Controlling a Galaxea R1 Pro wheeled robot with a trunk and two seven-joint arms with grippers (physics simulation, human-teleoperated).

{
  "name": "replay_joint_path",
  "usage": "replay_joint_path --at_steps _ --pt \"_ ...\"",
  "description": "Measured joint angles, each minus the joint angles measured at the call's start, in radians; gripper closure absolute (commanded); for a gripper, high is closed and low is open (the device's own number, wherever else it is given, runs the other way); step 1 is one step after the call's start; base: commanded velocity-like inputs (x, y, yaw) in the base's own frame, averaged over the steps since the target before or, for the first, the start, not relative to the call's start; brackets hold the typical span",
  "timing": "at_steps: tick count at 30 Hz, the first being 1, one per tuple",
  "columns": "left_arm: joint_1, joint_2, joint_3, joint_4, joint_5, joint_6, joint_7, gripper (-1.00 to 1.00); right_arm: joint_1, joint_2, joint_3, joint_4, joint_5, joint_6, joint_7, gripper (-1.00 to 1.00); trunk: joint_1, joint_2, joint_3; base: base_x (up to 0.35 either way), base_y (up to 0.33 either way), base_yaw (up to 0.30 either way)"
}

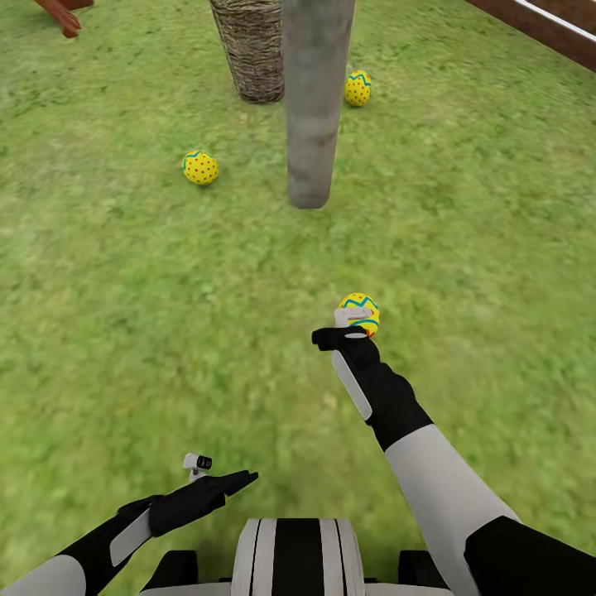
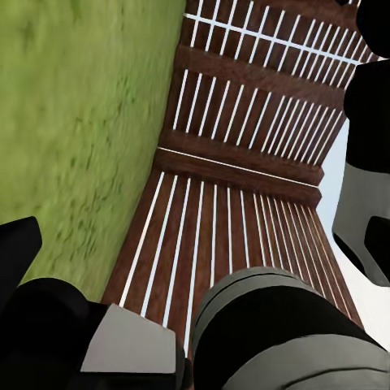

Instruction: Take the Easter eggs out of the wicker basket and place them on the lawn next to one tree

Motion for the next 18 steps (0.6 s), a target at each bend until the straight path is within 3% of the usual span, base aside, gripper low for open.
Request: replay_joint_path --at_steps 8,12,18 --pt "0.0 0.0 0.0 0.0 0.0 0.0 0.001 -1.0 0.009 0.0 0.0 -0.015 -0.001 0.004 0.0 -1.0 0.0 0.0 0.008 0.0 0.0 0.0" --pt "0.0 0.0 0.0 0.0 0.0 -0.001 0.001 -1.0 0.01 0.0 -0.001 -0.016 -0.002 0.066 0.0 -1.0 0.0 0.0 0.014 0.0 0.0 0.0" --pt "0.0 0.0 0.0 0.0 -0.001 -0.001 0.001 -1.0 0.012 0.0 -0.004 -0.007 -0.001 0.083 0.0 -1.0 0.0 0.0 0.024 0.0 0.0 0.0"
